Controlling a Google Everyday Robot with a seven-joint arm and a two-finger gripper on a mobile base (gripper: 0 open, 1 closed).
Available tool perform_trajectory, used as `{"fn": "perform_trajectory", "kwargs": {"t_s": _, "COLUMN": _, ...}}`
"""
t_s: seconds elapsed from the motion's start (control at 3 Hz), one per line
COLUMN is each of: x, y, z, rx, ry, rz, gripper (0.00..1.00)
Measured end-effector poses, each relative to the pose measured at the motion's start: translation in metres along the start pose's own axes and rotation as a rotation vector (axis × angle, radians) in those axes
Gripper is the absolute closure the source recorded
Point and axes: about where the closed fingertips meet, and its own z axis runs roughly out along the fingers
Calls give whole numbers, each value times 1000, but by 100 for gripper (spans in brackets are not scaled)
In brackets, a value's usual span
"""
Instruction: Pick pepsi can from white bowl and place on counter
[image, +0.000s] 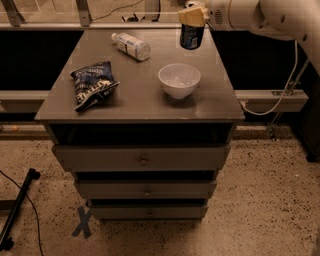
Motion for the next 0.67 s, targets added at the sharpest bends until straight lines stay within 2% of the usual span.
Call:
{"fn": "perform_trajectory", "kwargs": {"t_s": 0.33, "x": 30, "y": -20, "z": -2, "rx": 51, "ry": 28, "rz": 66, "gripper": 100}}
{"fn": "perform_trajectory", "kwargs": {"t_s": 0.67, "x": 63, "y": -33, "z": -3, "rx": 94, "ry": 53, "rz": 135, "gripper": 85}}
